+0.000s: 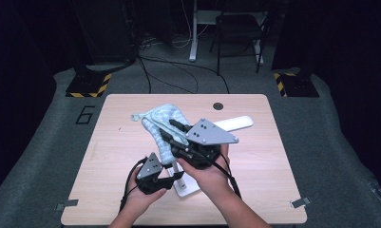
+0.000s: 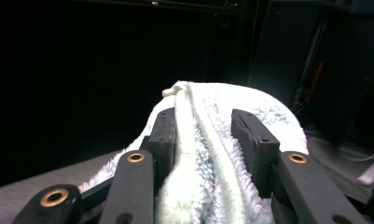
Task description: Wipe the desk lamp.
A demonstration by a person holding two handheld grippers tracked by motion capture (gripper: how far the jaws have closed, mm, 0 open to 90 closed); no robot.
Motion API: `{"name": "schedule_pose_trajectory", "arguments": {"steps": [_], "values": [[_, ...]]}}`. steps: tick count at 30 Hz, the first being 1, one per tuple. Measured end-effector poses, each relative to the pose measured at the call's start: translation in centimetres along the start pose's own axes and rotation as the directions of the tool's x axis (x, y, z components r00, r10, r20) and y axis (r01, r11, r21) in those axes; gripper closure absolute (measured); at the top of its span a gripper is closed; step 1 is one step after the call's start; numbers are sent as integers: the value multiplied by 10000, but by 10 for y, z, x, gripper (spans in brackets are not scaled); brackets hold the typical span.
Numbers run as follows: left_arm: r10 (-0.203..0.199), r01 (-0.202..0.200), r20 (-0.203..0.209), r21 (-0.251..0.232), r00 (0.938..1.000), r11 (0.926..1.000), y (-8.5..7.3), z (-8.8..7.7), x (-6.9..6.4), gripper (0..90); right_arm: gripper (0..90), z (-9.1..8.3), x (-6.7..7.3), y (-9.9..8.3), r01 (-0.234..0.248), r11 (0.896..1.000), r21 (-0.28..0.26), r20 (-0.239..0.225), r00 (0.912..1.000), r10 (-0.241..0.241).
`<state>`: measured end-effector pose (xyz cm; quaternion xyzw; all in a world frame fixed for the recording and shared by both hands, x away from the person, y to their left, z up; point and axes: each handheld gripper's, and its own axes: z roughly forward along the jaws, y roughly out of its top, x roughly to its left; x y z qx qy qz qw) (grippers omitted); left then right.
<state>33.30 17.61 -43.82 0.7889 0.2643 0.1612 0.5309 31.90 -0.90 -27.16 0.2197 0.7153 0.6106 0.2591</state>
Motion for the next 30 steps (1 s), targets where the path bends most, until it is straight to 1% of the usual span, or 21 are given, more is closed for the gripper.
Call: {"name": "schedule_pose_trajectory", "arguments": {"steps": [3,6,7,8,9,11,12,13,14,15,16,17,18,19,20,21,23,24,25,26,30], "values": [[127,-128,28,94,9999,9999,1,0,0,527,621,-4,-6,-3,-138,9999,-67,-7,9999,138],[208,-210,125,162,9997,9996,0,-1,1,527,620,-13,-20,-10,-213,9998,-68,409,9989,215],[234,-235,81,166,9997,9996,0,0,1,527,619,-22,-32,-17,-420,9991,0,713,9966,419],[234,-235,81,166,9997,9996,0,0,1,527,619,-22,-32,-17,-420,9991,0,713,9966,419],[248,-250,102,227,9996,9994,0,-1,1,527,619,-26,-38,-19,-430,9991,-29,872,9953,430],[248,-251,142,221,9996,9994,0,-1,1,527,619,-39,-54,-28,-672,9977,77,1407,9879,654],[257,-260,137,214,9996,9994,0,0,1,527,618,-51,-71,-36,-989,9950,163,1869,9779,941],[259,-262,138,214,9996,9994,0,0,1,527,618,-56,-78,-39,-1193,9927,200,2098,9713,1125],[255,-259,154,211,9996,9994,0,0,1,527,617,-60,-84,-42,-1305,9912,222,2274,9661,1221],[255,-259,154,211,9996,9994,0,0,1,527,617,-60,-84,-42,-1305,9912,222,2274,9661,1221],[254,-258,155,208,9996,9995,0,0,1,527,617,-70,-100,-50,-1602,9867,283,2709,9514,1467],[257,-258,88,141,9996,9996,0,1,1,527,617,-70,-100,-50,-1602,9867,283,2709,9514,1467],[266,-267,72,123,9996,9996,0,1,1,527,616,-73,-106,-53,-1672,9856,254,2820,9471,1534],[250,-251,100,129,9996,9996,0,1,1,527,616,-79,-115,-58,-1880,9819,219,3024,9374,1727],[250,-251,100,129,9996,9996,0,1,1,527,616,-79,-115,-58,-1880,9819,219,3024,9374,1727],[197,-198,118,103,9997,9998,0,1,0,527,616,-81,-118,-60,-1886,9818,215,3122,9342,1726],[245,-246,86,107,9997,9996,0,1,1,527,616,-86,-126,-63,-1988,9798,224,3394,9233,1796],[252,-254,126,144,9996,9996,0,0,1,527,616,-86,-126,-63,-1988,9798,224,3394,9233,1796],[256,-258,139,165,9996,9995,0,0,1,527,616,-88,-130,-64,-2035,9788,236,3537,9174,1822],[256,-258,139,165,9996,9995,0,0,1,527,616,-88,-130,-64,-2035,9788,236,3537,9174,1822],[264,-266,117,181,9996,9995,0,0,2,527,614,-87,-133,-67,-2170,9761,118,3695,9080,1974]]}}
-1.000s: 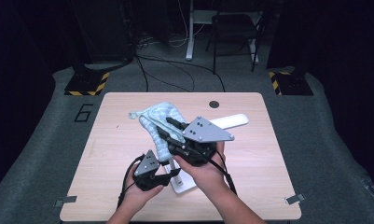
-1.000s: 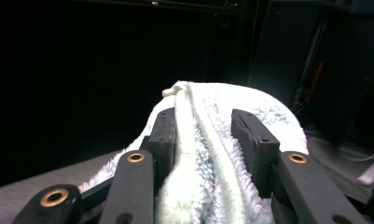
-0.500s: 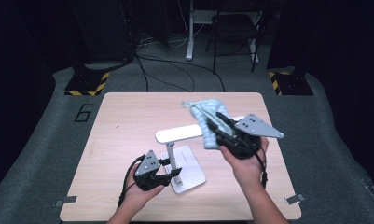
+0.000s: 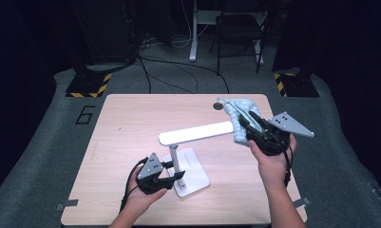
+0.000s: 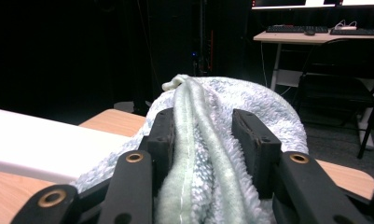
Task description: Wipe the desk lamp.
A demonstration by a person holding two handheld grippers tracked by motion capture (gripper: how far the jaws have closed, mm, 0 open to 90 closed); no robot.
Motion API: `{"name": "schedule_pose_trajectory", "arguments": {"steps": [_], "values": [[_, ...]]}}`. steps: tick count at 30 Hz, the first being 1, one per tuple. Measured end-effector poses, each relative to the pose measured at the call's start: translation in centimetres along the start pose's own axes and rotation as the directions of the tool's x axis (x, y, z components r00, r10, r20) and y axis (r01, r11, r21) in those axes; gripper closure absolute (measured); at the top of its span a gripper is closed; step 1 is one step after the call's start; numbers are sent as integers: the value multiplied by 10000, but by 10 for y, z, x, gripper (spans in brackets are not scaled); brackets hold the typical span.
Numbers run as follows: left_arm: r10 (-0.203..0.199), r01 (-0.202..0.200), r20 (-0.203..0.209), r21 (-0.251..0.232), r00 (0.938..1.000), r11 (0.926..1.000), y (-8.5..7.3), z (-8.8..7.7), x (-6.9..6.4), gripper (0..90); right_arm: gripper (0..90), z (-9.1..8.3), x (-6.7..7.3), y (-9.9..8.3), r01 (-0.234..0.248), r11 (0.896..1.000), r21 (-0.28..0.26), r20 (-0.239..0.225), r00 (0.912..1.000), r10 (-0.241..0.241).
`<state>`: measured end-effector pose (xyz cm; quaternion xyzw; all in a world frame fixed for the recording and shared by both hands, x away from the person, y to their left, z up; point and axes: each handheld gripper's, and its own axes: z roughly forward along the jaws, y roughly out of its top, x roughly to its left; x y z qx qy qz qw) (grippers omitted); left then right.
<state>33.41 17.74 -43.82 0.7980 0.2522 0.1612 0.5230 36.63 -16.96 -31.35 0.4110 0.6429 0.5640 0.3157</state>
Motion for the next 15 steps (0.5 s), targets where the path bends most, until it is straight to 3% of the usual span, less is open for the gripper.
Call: {"name": "schedule_pose_trajectory", "arguments": {"steps": [4,6,8,9,12,14,15], "values": [[-83,83,123,1,9999,10000,-1,-1,1,526,614,0,9,0,64,9999,-126,256,9997,-61],[-84,85,68,-78,9999,9999,-1,0,0,526,610,0,16,1,76,9998,-189,165,9998,-73],[-95,95,20,-107,10000,9999,-1,1,0,525,610,2,26,3,86,9996,-252,-155,9998,-90],[-103,103,32,-84,9999,9999,-1,1,0,525,610,3,40,4,221,9991,-355,-446,9987,-236],[-116,116,35,-81,9999,9999,-1,1,0,525,610,4,63,7,449,9977,-513,-977,9940,-497],[-104,104,55,-20,9999,9999,-1,0,0,525,609,6,82,11,568,9962,-666,-1549,9857,-666],[-104,104,55,-20,9999,9999,-1,0,0,525,609,6,82,11,568,9962,-666,-1549,9857,-666]]}}
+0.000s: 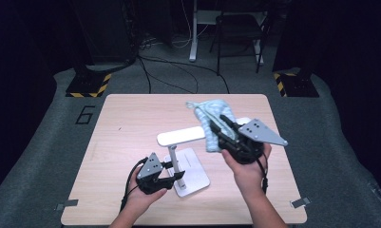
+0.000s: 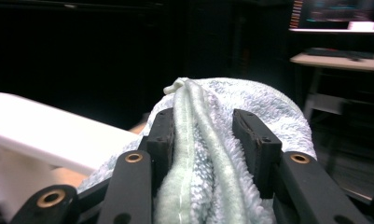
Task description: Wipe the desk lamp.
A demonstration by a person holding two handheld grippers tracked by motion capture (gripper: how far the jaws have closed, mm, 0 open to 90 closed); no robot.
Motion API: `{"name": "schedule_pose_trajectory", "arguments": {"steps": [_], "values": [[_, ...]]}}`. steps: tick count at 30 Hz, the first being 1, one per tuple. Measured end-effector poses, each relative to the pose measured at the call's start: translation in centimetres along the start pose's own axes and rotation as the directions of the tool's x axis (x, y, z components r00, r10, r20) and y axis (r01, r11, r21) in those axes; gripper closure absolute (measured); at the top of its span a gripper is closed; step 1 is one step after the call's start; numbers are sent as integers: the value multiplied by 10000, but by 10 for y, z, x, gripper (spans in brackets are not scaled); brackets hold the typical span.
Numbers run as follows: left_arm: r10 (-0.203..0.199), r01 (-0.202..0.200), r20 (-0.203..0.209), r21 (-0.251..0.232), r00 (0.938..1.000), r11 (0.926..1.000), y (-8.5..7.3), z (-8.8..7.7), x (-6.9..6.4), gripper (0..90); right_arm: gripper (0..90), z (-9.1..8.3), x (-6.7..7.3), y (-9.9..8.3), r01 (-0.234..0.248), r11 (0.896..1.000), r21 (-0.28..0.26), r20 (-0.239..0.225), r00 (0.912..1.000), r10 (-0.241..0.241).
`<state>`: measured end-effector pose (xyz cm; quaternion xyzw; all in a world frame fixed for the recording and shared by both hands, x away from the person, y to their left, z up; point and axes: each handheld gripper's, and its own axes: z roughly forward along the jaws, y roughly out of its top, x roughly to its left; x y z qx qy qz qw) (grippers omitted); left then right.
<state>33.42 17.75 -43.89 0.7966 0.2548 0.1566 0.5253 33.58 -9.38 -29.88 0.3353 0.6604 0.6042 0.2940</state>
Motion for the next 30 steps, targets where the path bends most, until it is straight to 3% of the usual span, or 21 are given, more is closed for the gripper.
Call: {"name": "schedule_pose_trajectory", "arguments": {"steps": [4,5,6,8,10,14,17,18,19,21,22,23,27,28,29,30], "values": [[-117,117,-39,-119,9999,9999,0,1,-1,524,606,11,35,9,354,9993,-147,-981,9945,-367],[-143,142,-59,-146,9999,9998,0,1,-1,524,605,14,44,12,459,9987,-213,-1252,9910,-482],[-146,144,-89,-173,9999,9997,0,1,-1,524,603,19,62,16,631,9976,-297,-1736,9825,-673],[-161,160,-67,-174,9998,9997,0,1,-1,524,602,21,68,17,714,9969,-336,-1905,9787,-765],[-112,111,-70,-121,9999,9999,0,0,-1,524,590,25,83,21,823,9958,-395,-2363,9676,-893],[-101,101,-32,-133,9999,9999,-1,0,0,525,588,28,90,21,1276,9905,-517,-2356,9622,-1363],[-34,31,-121,-180,9999,9998,-1,1,-2,526,594,26,81,20,1094,9927,-499,-2510,9607,-1184],[-118,116,-100,-250,9999,9996,-1,2,-2,526,595,25,71,20,944,9945,-456,-2442,9643,-1028],[-118,116,-100,-250,9999,9996,-1,2,-2,526,595,25,71,20,944,9945,-456,-2442,9643,-1028],[-77,75,-82,-197,9999,9998,-1,1,-2,526,596,22,58,18,789,9964,-310,-2167,9726,-837],[90,-90,-89,-33,9999,10000,-1,1,-1,526,596,18,43,14,571,9981,-214,-1861,9807,-601],[90,-90,-89,-33,9999,10000,-1,1,-1,526,596,18,43,14,571,9981,-214,-1861,9807,-601],[97,-97,-30,-41,9999,9999,-1,1,-1,526,599,7,7,4,158,9998,-93,-899,9958,-166],[107,-107,-3,-29,9999,9999,-1,1,-1,526,603,0,-12,-2,-205,9998,49,-291,9994,206],[107,-107,-3,-29,9999,9999,-1,1,-1,526,603,0,-12,-2,-205,9998,49,-291,9994,206],[114,-114,22,-27,9999,9999,-1,1,0,526,611,-7,-31,-8,-507,9987,86,160,9986,505]]}}
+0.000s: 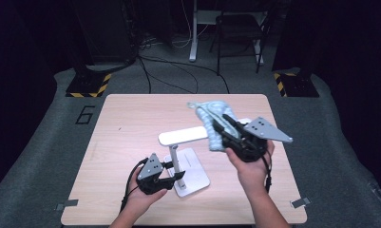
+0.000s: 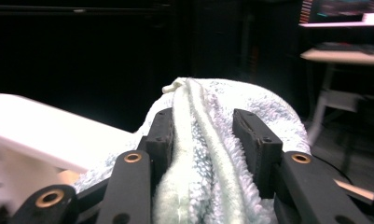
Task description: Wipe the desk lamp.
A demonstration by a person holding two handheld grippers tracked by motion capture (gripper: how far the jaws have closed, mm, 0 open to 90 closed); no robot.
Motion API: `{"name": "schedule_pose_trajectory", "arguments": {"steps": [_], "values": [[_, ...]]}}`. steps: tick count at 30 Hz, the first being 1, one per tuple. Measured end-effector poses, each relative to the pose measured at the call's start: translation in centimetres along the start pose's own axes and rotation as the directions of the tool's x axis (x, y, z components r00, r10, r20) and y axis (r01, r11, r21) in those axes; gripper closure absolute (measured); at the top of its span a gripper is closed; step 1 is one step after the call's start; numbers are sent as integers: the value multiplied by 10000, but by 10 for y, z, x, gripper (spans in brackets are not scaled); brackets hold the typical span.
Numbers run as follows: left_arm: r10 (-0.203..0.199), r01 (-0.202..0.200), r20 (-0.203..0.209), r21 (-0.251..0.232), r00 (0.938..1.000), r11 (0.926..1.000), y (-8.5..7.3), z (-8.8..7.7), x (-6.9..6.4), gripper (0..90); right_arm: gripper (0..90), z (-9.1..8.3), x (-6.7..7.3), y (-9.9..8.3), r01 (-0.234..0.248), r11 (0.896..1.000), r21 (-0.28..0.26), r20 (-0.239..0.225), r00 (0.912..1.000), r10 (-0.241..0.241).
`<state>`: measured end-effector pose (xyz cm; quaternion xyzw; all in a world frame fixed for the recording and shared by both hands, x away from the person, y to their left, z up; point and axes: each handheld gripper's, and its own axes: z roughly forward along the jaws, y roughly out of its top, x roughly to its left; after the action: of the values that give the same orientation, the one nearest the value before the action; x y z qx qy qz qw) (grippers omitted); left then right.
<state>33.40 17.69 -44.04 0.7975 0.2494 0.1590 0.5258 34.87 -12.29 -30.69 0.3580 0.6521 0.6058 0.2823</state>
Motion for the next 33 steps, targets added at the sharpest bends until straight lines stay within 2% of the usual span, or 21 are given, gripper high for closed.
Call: {"name": "schedule_pose_trajectory", "arguments": {"steps": [1,3,4,5,6,8,11,18,24,30,33], "values": [[0,0,0,0,10000,10000,0,0,0,526,611,0,0,0,0,10000,0,0,10000,0],[36,-36,0,10,10000,10000,0,0,0,527,623,-7,-17,-5,-283,9996,28,397,9988,281],[-32,31,-57,-27,10000,10000,0,1,0,526,633,-13,-29,-9,-411,9992,36,783,9961,406],[-32,31,-57,-27,10000,10000,0,1,0,527,633,-13,-29,-9,-411,9992,36,783,9961,406],[9,-9,-8,15,10000,10000,1,0,1,526,642,-19,-37,-13,-324,9995,53,1115,9933,316],[-96,96,22,-32,10000,9999,0,-1,2,527,645,-21,-40,-14,-343,9994,33,1243,9917,336],[-36,36,5,40,10000,10000,0,-3,3,527,660,-31,-48,-19,-361,9993,-98,1593,9865,372],[-56,56,-8,-114,10000,9999,-2,-4,5,526,669,-45,-58,-26,-725,9968,-350,1915,9784,779],[-49,49,60,-5,10000,10000,-3,-6,5,526,674,-52,-69,-34,-1157,9926,-360,2150,9691,1208],[-85,86,70,-19,9999,10000,-3,-7,6,526,678,-59,-79,-52,-1530,9882,-27,2473,9574,1489],[-87,88,62,-77,9999,9999,-4,-7,5,525,677,-63,-81,-65,-1811,9835,25,2431,9541,1750]]}}
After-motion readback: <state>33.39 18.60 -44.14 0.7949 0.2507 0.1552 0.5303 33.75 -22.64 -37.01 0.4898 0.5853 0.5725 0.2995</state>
